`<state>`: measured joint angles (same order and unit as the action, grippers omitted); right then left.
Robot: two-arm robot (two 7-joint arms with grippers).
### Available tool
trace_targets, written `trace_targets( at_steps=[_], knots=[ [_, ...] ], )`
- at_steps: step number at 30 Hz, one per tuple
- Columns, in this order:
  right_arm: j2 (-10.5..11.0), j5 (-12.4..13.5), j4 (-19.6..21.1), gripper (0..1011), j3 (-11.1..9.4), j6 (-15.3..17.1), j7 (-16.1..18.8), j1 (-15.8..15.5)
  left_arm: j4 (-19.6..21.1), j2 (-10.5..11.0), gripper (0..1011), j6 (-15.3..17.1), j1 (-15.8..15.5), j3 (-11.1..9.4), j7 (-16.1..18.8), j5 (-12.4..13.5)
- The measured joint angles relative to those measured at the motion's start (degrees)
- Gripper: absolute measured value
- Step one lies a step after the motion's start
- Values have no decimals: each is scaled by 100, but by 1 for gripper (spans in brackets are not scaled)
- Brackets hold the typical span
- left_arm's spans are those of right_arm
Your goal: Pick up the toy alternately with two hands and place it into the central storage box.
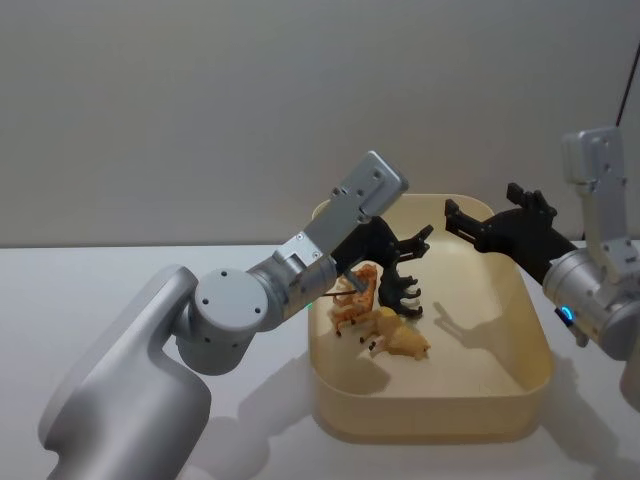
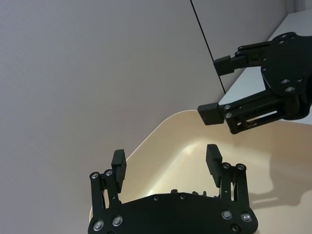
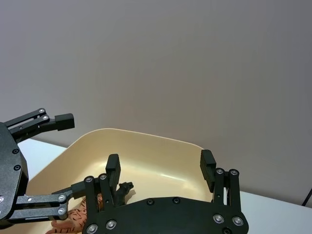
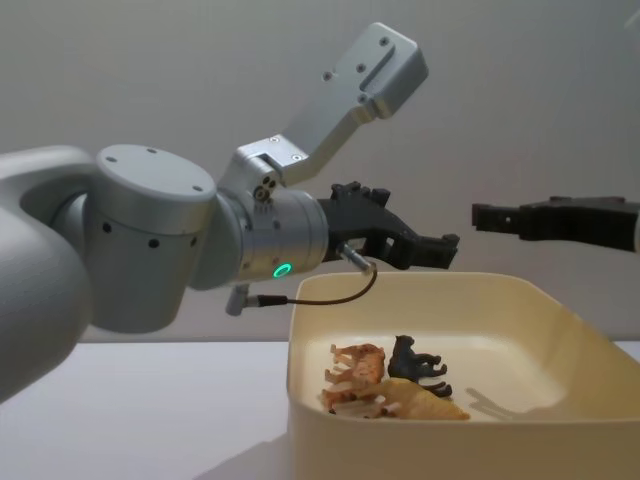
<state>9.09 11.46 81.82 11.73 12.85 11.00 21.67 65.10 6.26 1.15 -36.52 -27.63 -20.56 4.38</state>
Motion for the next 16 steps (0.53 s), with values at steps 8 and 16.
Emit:
trace_targets(
  at_steps=[8, 16],
  knots=[
    [60, 102, 118, 1001, -57, 0, -34, -74, 0, 1, 1001, 0, 0, 1, 0, 0],
    [89, 150, 175, 1001, -87, 1, -49, -108, 0, 0, 1001, 1, 0, 1, 2, 0]
  ],
)
